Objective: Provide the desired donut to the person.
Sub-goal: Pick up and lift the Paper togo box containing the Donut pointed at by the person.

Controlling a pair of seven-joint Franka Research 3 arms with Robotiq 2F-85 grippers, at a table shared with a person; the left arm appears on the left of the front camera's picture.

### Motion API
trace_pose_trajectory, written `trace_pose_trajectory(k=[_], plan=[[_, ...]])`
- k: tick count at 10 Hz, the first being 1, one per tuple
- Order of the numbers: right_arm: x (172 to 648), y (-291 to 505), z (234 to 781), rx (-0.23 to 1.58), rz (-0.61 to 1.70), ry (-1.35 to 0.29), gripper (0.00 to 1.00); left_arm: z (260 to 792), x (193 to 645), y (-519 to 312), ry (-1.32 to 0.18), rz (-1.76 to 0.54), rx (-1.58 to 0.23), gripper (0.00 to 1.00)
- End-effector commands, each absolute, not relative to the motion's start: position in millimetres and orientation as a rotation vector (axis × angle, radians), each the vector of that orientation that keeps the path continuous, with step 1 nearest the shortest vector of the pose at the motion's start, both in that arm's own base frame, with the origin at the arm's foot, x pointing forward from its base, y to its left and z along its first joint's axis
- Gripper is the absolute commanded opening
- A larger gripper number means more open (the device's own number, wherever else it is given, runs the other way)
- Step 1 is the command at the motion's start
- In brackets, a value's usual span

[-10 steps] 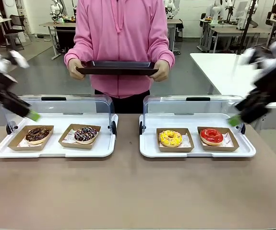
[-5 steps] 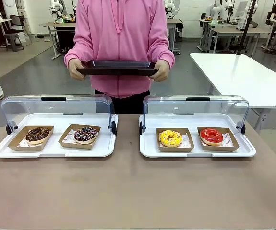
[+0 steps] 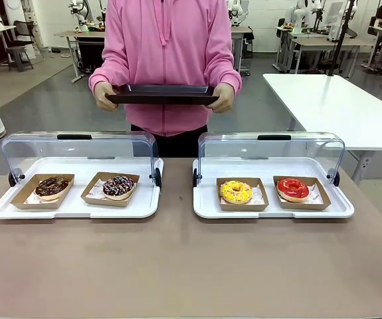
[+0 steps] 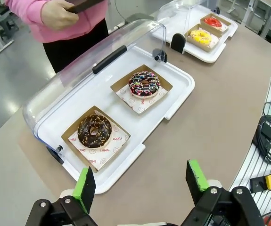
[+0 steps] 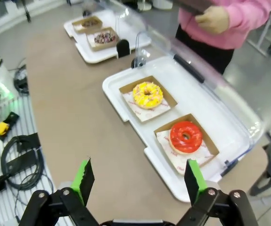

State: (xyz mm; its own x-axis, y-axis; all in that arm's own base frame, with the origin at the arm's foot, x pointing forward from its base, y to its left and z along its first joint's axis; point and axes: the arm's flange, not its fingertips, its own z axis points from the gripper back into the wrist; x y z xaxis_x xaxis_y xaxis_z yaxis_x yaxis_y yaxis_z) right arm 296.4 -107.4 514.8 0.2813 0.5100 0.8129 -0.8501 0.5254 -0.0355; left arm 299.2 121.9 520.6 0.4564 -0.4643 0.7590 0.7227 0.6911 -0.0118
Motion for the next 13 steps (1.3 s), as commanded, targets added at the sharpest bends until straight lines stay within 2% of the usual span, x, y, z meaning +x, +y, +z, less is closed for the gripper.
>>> trace_pose_trajectory(k=[1,5,10,12,13], plan=[[286,-96,493,0.454,0.961,-0.953,1.0,449,251,78,-0.867,-0.746,-0.349,1.0],[286,-94,498,0.458,0.951,-1.02,1.0,452,254,81,-0.905,-0.737,-0.355,1.0],[286,-90,500,0.448,0.985,-1.015,1.0,452,256,85,-0.913,-0.741,-0.353,1.0],[299,-105,521,0.449,0.97,-0.989,1.0,451,255,78,-0.883,-0.834,-0.365,1.0],[299,-105,521,0.449,0.97,-0.989,1.0,519,306,125,-0.87,-0.743,-0.365,1.0]])
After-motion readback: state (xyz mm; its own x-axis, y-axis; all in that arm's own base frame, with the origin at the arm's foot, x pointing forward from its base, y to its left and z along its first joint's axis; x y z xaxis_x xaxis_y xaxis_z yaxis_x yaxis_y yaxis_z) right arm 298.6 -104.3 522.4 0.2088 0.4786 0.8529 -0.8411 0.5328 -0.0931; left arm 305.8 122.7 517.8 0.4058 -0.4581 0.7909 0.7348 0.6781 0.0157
